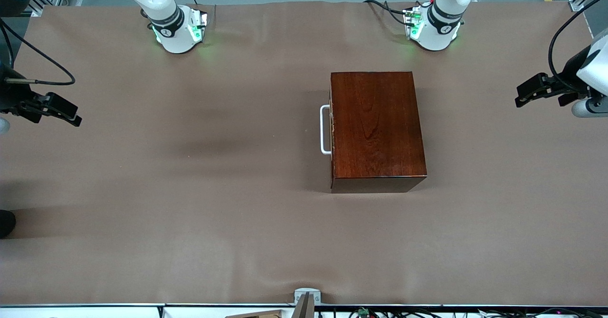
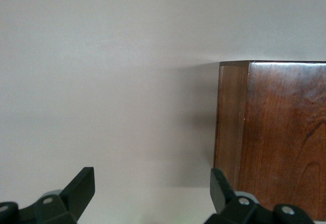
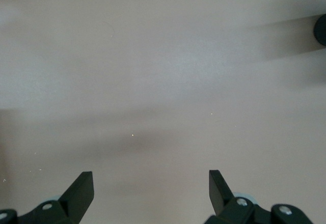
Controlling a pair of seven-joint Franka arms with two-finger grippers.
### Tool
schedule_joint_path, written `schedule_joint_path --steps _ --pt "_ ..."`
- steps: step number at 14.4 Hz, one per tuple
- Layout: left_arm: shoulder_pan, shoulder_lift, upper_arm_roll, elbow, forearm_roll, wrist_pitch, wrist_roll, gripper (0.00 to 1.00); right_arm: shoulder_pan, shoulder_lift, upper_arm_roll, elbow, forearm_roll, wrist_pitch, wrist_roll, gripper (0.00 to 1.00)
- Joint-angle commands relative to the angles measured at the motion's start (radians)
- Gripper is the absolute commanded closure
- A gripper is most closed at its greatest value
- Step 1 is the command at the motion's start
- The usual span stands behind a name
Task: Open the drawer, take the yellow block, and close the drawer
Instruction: 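Reach the left gripper to the white drawer handle of the wooden box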
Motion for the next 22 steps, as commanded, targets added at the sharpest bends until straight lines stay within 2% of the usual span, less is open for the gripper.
schedule_joint_path --steps 1,15,18,22 --pt "-0.002 -0.010 0.004 -0.008 -0.006 0.006 0.000 0.00 -0.008 0.002 0.007 0.003 0.005 0.004 0.010 0.00" --pt "-0.023 -0.001 -0.011 0.007 -0.015 0.006 -0.006 0.00 -0.007 0.002 0.007 0.002 0.005 0.001 0.012 0.00" --pt "-0.041 0.024 -0.094 0.044 -0.018 0.006 -0.140 0.00 -0.008 0.002 0.007 0.003 0.005 0.002 0.012 0.00" --pt "-0.052 0.071 -0.270 0.070 -0.021 0.006 -0.331 0.00 -0.007 0.002 0.007 0.003 0.005 0.004 0.012 0.00"
